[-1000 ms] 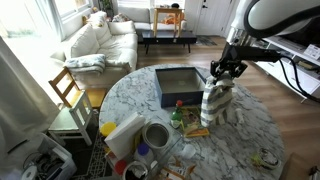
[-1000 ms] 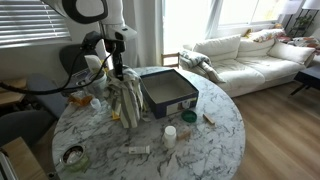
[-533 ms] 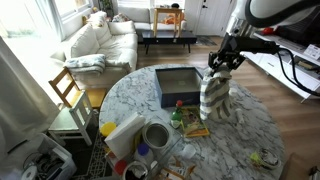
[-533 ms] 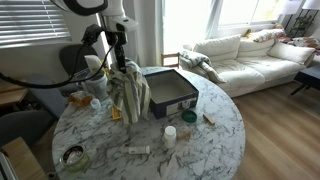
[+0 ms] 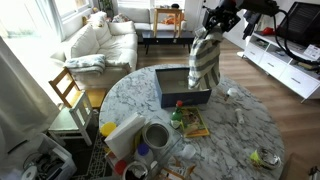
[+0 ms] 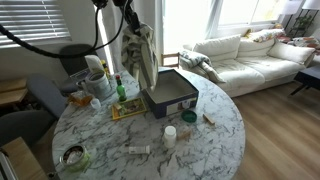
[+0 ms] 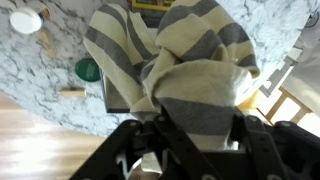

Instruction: Put one wooden block on the striped towel and fold it once then put it inside the box.

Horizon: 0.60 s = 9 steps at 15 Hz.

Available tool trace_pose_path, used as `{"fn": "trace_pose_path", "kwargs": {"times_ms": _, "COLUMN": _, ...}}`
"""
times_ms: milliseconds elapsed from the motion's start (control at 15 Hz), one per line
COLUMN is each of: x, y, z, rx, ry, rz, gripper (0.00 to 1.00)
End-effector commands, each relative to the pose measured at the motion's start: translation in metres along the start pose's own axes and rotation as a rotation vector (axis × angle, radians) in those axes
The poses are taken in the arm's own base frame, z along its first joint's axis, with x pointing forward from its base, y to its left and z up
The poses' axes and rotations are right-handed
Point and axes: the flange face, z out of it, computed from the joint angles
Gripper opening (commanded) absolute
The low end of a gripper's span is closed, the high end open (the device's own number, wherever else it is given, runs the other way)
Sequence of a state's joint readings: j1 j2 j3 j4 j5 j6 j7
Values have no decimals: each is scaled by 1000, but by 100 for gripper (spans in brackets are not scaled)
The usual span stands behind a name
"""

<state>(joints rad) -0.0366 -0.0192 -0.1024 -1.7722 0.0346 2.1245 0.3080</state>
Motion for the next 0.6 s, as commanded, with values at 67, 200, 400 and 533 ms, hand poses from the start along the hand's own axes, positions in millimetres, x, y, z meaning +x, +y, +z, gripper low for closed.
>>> {"fn": "trace_pose_path", "kwargs": {"times_ms": 67, "x": 40, "y": -8, "z": 30, "rx": 41, "ry": 182, "rz": -47, "gripper": 27}}
{"fn": "trace_pose_path", "kwargs": {"times_ms": 200, "x": 51, "y": -3, "z": 59, "rx": 44, "ry": 246, "rz": -42, "gripper": 27}}
{"fn": "trace_pose_path", "kwargs": {"times_ms": 400, "x": 56, "y": 8, "z": 113, "rx": 43, "ry": 259, "rz": -17, "gripper": 27}}
{"fn": "trace_pose_path", "kwargs": {"times_ms": 533, "x": 55, "y": 14, "z": 149, "rx": 39, "ry": 244, "rz": 2, "gripper": 27}}
